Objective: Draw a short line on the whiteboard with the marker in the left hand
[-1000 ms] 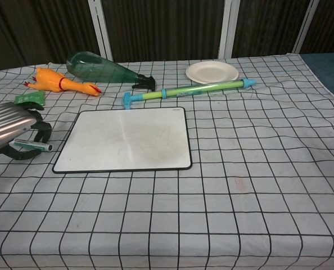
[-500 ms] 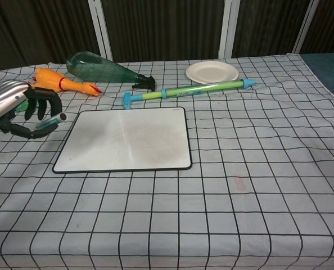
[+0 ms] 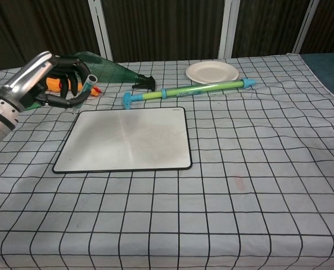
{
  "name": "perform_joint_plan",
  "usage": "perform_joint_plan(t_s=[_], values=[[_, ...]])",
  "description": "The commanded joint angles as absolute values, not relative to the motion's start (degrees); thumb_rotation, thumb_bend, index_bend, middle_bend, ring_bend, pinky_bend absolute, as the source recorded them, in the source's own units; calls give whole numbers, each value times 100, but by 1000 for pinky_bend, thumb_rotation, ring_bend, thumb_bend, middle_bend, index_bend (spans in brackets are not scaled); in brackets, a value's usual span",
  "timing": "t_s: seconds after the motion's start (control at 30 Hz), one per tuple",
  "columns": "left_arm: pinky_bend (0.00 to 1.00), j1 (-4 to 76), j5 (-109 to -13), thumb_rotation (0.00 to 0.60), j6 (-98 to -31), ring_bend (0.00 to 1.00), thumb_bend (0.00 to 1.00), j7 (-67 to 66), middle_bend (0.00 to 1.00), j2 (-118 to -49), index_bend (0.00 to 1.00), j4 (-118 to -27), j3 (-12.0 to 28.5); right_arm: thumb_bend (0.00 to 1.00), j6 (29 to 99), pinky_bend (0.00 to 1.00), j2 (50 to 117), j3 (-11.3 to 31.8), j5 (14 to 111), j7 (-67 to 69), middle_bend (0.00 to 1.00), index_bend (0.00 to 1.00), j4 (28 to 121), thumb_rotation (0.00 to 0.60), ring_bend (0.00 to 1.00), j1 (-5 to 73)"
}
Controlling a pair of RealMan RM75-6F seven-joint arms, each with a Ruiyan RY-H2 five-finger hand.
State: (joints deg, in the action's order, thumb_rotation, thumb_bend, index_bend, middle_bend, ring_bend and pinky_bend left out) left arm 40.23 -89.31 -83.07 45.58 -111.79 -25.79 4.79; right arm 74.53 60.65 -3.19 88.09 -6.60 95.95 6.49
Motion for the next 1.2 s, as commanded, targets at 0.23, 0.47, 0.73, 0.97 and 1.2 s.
perform_joint_plan(t_s=[0.23, 0.47, 0.73, 0.97, 1.2], values=[[708, 4289, -8838, 600, -8176, 607, 579, 4366, 730, -11824, 757, -2302, 628, 328, 7413, 81, 6055, -338, 8821, -649, 0, 0, 9601, 600, 0, 670], [708, 4519, -8718, 600, -7794, 607, 579, 4480, 730, -12226, 757, -2069, 727, 328, 7376, 81, 6039, -347, 8822, -621, 0, 0, 9596, 600, 0, 688], [707, 4694, -8489, 600, -7519, 607, 579, 4843, 731, -12309, 757, -2324, 969, 328, 7369, 81, 6011, -356, 8833, -558, 0, 0, 9599, 600, 0, 694], [706, 4691, -8496, 600, -7332, 605, 579, 4805, 731, -12411, 757, -2327, 905, 328, 7379, 81, 6008, -373, 8864, -556, 0, 0, 9598, 600, 0, 691], [706, 4665, -8454, 600, -7184, 605, 579, 4818, 730, -12456, 757, -2188, 900, 328, 7380, 81, 6011, -377, 8865, -555, 0, 0, 9589, 600, 0, 689]])
